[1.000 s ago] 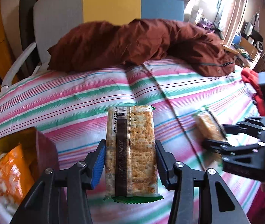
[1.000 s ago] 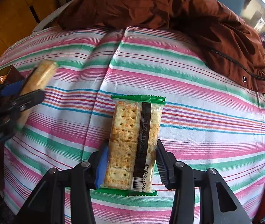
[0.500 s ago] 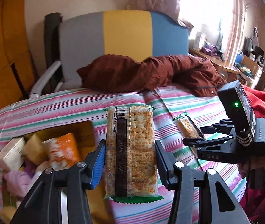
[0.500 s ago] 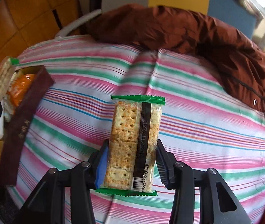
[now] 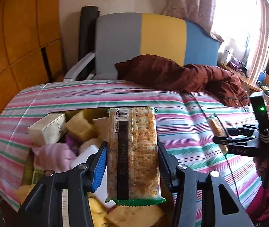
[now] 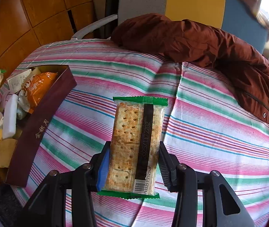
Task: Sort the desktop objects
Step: 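Carry both cracker packets over the gold tray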
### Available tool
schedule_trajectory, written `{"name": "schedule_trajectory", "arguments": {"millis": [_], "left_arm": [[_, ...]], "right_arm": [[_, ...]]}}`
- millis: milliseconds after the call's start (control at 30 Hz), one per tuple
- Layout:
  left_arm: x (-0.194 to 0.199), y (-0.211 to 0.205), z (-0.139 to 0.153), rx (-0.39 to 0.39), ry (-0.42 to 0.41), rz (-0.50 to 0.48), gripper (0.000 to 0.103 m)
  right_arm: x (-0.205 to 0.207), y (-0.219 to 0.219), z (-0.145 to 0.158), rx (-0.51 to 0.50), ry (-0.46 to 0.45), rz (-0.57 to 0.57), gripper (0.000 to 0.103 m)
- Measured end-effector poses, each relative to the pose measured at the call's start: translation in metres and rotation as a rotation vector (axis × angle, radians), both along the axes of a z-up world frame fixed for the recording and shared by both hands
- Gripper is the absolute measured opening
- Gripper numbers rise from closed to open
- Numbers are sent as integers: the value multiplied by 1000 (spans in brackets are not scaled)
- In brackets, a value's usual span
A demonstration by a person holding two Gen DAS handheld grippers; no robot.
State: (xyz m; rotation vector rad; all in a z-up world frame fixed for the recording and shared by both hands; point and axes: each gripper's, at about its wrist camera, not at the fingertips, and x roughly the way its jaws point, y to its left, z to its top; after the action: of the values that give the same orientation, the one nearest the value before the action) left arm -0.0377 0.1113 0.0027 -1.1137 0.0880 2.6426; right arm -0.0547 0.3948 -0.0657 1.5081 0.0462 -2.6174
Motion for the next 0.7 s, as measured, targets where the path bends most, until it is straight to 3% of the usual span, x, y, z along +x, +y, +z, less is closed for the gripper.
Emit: {"name": "schedule_trajectory", "arguments": {"millis": [233, 700], "left_arm": [[2, -24, -7, 30, -8, 35, 50], [13, -50, -15, 53, -5, 67, 50]], "right_arm": [[7, -22, 9, -9, -8, 16, 47], [22, -99, 33, -126, 25, 98, 47]]}}
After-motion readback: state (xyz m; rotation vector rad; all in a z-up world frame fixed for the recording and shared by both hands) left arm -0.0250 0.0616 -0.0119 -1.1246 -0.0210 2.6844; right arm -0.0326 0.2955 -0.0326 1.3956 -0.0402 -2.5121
